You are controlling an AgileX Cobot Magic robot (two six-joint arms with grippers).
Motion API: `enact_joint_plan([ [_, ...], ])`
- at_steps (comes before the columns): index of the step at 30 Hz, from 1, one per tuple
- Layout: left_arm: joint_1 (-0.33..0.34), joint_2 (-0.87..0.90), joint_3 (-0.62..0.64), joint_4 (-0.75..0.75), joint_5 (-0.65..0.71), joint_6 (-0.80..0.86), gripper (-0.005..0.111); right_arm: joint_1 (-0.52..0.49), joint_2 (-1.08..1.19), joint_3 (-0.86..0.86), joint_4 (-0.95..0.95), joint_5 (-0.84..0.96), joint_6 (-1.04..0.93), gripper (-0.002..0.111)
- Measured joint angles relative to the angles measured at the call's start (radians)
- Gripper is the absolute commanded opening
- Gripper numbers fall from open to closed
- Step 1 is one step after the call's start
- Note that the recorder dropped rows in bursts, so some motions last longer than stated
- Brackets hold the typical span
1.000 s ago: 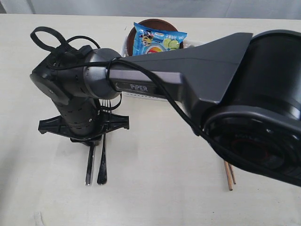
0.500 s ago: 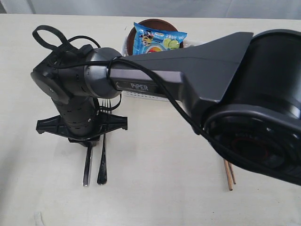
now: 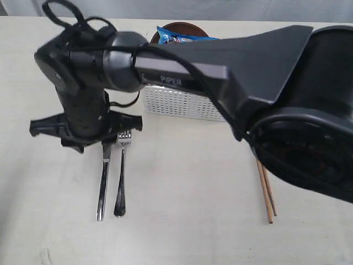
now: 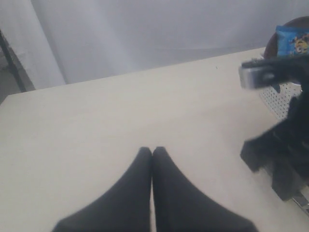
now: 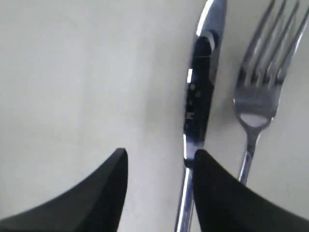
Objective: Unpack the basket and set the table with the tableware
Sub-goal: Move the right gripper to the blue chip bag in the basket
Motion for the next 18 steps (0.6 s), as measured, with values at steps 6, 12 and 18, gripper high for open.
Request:
enact_joint_plan([
  [6, 0.0, 0.0, 0.0, 0.0, 0.0, 0.0, 0.0, -0.1, -0.058, -0.158, 0.003, 0.08, -0.125, 0.042],
  [12, 0.0, 0.0, 0.0, 0.0, 0.0, 0.0, 0.0, -0.252, -0.108, -0.279, 0.017, 0.166, -0.351, 0.042],
  [18, 0.0, 0.0, 0.0, 0.0, 0.0, 0.0, 0.0, -0.37, -0.123, -0.287, 0.027, 0.178, -0.676, 0.042],
])
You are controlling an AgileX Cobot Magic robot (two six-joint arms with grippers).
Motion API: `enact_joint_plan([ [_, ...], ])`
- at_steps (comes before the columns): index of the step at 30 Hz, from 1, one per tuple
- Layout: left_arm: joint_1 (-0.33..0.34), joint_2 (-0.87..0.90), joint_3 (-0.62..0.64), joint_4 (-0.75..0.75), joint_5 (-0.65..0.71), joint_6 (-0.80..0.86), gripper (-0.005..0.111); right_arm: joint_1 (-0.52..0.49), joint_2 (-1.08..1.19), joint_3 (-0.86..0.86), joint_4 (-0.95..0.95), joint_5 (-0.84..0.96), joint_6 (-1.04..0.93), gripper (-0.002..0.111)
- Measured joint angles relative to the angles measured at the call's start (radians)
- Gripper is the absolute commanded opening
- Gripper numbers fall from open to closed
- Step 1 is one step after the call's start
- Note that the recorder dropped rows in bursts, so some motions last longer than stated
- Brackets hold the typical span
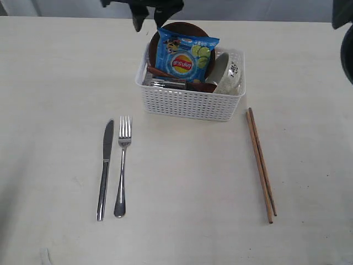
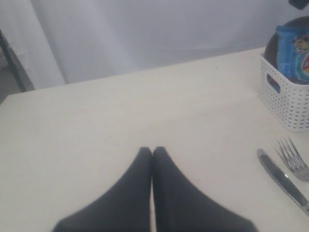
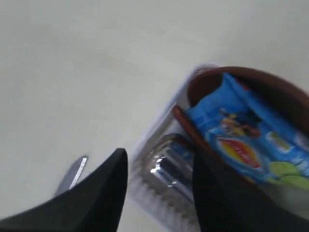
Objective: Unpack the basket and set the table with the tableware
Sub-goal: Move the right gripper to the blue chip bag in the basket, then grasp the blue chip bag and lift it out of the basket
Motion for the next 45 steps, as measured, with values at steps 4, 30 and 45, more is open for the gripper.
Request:
enact_joint_plan([
  [4, 0.0, 0.0, 0.0, 0.0, 0.0, 0.0, 0.0, -0.042, 0.0, 0.0, -0.076, 0.005, -0.122, 0.046],
  [30, 0.0, 0.0, 0.0, 0.0, 0.0, 0.0, 0.0, -0.133, 0.114, 0.0, -0.038, -0.019, -0.62, 0.05],
  [45, 0.0, 0.0, 0.0, 0.0, 0.0, 0.0, 0.0, -0.133, 0.169, 0.0, -0.071, -0.009, -0.638, 0.038],
])
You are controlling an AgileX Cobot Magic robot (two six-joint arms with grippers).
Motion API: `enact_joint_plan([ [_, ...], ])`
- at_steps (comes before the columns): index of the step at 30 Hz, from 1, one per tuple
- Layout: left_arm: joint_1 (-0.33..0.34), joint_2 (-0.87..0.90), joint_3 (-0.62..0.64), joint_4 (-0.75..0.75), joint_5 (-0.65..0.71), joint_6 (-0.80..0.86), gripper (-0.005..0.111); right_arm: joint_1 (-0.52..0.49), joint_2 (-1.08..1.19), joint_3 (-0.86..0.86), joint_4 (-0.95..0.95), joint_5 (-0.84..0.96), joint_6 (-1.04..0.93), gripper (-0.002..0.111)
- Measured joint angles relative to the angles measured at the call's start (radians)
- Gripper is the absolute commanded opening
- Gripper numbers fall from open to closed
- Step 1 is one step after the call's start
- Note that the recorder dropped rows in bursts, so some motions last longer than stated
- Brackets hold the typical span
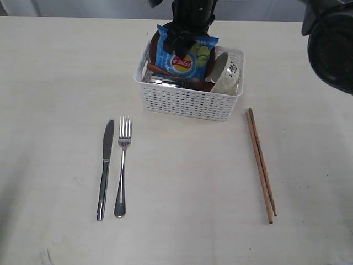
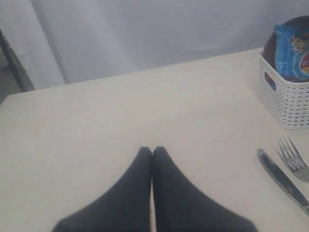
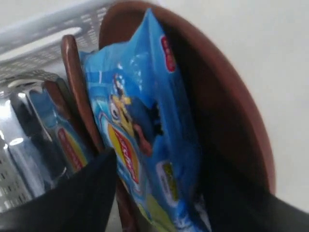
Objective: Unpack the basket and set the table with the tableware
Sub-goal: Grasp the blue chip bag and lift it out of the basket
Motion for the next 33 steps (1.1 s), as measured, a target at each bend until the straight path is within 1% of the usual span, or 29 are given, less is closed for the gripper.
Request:
enact_joint_plan([
  [4, 0.0, 0.0, 0.0, 0.0, 0.0, 0.0, 0.0, 0.0, 0.017, 0.0, -0.006, 0.012, -0.002, 0.012],
  [6, 0.0, 0.0, 0.0, 0.0, 0.0, 0.0, 0.0, 0.0, 0.018, 0.0, -0.006, 0.021, -0.002, 0.002],
  [7, 0.0, 0.0, 0.0, 0.0, 0.0, 0.0, 0.0, 0.0, 0.018, 0.0, -0.006, 0.024, -0.004, 0.0],
  [15, 0.0, 0.0, 0.0, 0.0, 0.0, 0.0, 0.0, 0.0, 0.001, 0.0, -0.006, 0.025, -0.004, 0.0],
  [22, 0.0, 0.0, 0.0, 0.0, 0.0, 0.0, 0.0, 0.0, -0.086, 0.0, -0.006, 0.024, 0.004, 0.0],
  [29, 0.0, 0.0, 0.0, 0.0, 0.0, 0.0, 0.0, 0.0, -0.186, 0.0, -0.008, 0.024, 0.077, 0.0],
  [33, 0.0, 0.0, 0.0, 0.0, 0.0, 0.0, 0.0, 0.0, -0.243, 0.0, -0.069, 0.026, 0.156, 0.0],
])
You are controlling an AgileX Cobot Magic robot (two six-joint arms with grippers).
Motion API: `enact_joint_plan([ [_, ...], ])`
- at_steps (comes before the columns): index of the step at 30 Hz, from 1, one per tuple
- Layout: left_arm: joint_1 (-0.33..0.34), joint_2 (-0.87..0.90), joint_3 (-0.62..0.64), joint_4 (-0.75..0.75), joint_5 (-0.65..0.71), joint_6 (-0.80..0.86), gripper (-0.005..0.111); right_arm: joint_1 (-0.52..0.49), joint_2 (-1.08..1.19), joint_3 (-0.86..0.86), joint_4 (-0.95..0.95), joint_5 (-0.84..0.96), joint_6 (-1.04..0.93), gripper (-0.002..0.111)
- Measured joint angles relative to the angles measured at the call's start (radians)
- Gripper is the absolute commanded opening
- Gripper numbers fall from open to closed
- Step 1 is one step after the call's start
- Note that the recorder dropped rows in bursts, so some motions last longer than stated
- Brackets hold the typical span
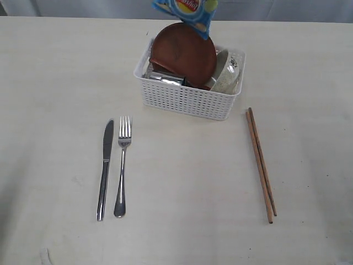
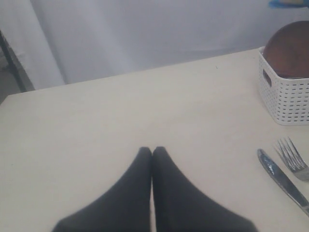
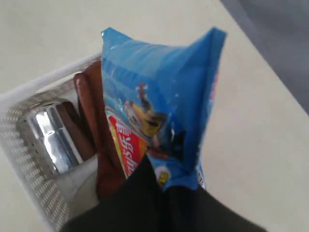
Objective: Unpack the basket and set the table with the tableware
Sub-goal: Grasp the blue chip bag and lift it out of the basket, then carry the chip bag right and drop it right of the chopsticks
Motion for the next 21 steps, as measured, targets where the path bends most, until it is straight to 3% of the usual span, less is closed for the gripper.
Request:
enact_joint_plan([
  [12, 0.0, 0.0, 0.0, 0.0, 0.0, 0.0, 0.0, -0.004, -0.167, 0.039, -0.116, -0.002, 0.178, 0.0],
  [21, 0.0, 0.0, 0.0, 0.0, 0.0, 0.0, 0.0, -0.176, -0.31, 0.431, -0.133, -0.008, 0.28, 0.0],
])
